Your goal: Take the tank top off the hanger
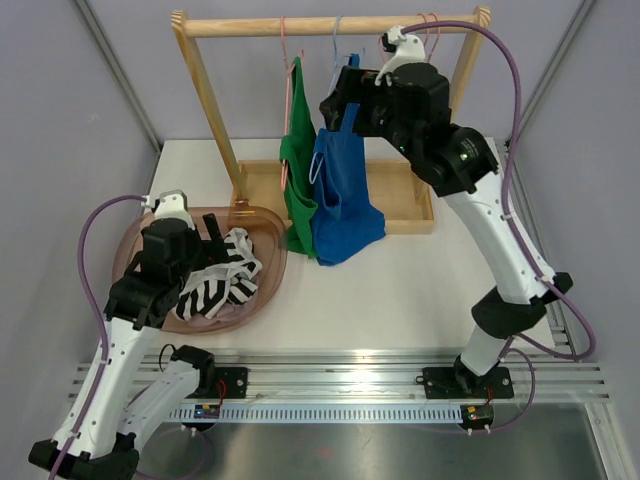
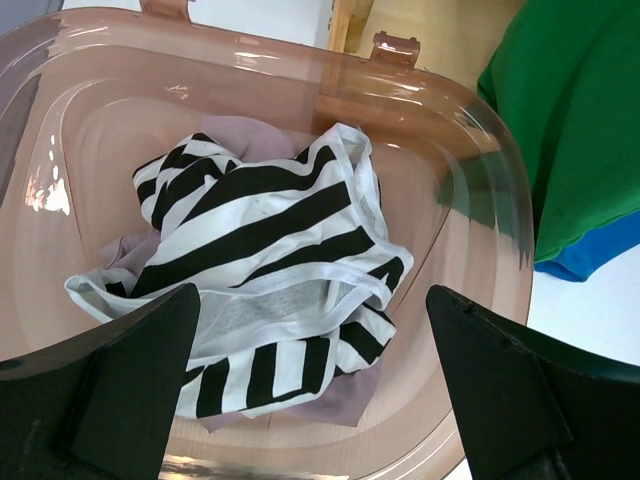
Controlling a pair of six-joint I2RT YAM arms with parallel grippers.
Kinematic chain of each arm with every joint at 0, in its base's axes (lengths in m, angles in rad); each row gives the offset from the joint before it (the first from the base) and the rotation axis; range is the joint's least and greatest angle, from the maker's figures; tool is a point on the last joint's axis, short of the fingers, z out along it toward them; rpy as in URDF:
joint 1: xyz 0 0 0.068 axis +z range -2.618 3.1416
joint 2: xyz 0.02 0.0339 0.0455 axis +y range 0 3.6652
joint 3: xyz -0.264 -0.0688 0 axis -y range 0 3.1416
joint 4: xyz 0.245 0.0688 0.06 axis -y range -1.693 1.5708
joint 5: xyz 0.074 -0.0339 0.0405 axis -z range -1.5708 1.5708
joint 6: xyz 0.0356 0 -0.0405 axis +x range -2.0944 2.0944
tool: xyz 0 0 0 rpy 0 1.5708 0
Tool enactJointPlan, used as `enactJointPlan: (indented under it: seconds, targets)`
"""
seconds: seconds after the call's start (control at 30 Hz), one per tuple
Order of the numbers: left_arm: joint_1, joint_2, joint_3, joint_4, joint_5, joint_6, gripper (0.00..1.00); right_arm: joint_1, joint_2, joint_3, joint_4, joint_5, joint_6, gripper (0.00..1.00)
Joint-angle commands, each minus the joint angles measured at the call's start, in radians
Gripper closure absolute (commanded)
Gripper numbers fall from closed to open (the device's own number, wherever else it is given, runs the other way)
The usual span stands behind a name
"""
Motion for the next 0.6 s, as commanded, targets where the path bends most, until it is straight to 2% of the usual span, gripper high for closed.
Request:
enactJointPlan:
  seconds: [0.0,0.13,0.43,0.57]
  targets:
    - [0.003,0.019,-0.004,0.051,0.017,0.018,0.01,0.055,0.123,0.166,-0.052,0.265,-0.081,0.01]
    - [0.003,0.013,-0.005,0.049,0.02,0.018,0.01,0.076,0.271,0.411,-0.144,0.334,-0.124,0.05]
    - [0.003,0.004,-0.013,0.063,0.058,0.027,0.01,0.079,0.337,0.41,-0.051,0.472,-0.234,0.19]
    - [0.003,0.004,-0.013,0.064,0.068,0.028,0.01,0.076,0.291,0.364,-0.028,0.486,-0.253,0.38]
